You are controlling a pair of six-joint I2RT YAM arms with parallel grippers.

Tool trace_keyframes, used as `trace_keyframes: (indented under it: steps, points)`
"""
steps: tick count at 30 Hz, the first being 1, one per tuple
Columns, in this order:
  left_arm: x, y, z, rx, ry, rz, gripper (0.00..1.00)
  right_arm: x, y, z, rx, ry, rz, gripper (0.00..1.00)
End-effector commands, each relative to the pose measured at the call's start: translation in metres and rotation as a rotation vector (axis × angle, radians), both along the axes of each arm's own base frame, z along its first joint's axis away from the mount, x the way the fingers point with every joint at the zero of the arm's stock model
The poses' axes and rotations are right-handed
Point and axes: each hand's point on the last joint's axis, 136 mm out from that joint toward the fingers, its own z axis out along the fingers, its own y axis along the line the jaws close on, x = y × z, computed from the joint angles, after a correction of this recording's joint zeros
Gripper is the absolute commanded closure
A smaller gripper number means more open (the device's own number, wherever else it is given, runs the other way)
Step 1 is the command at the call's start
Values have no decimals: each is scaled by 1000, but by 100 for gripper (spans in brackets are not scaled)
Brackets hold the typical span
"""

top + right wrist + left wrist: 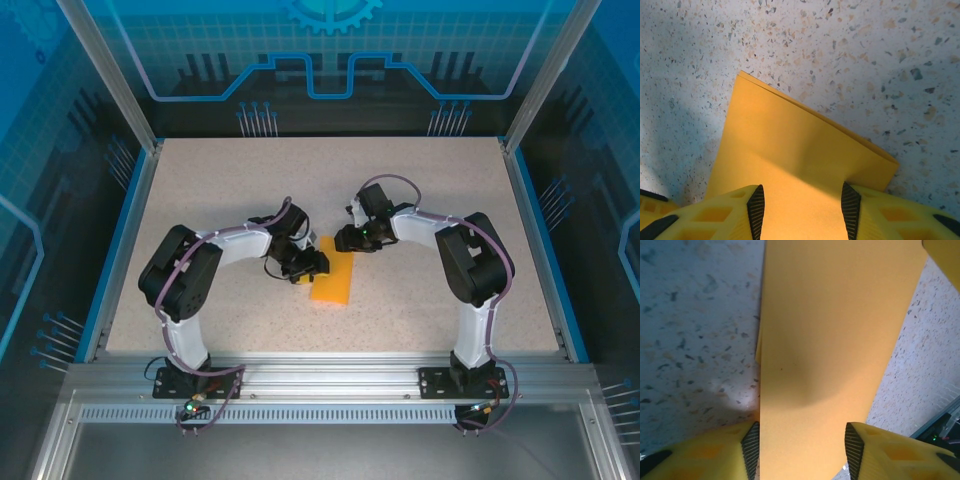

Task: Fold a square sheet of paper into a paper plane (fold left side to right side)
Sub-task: Third fold the triangle at the center of the table.

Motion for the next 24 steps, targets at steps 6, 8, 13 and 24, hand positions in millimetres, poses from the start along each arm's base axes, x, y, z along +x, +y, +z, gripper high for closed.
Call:
trace_keyframes:
  steps: [6,8,13,24]
  points:
    - [-3,-4,5,-15,6,2,61,-15,4,-13,-11,55,35,52]
    - [-3,-2,5,-7,3,3,63,-16,4,-13,-13,57,36,52]
    - [-6,-1,4,-2,13,2,67,-14,4,-12,-15,50,39,52]
    - [-15,5,0,12,25,11,72,-14,2,-15,-27,50,41,51]
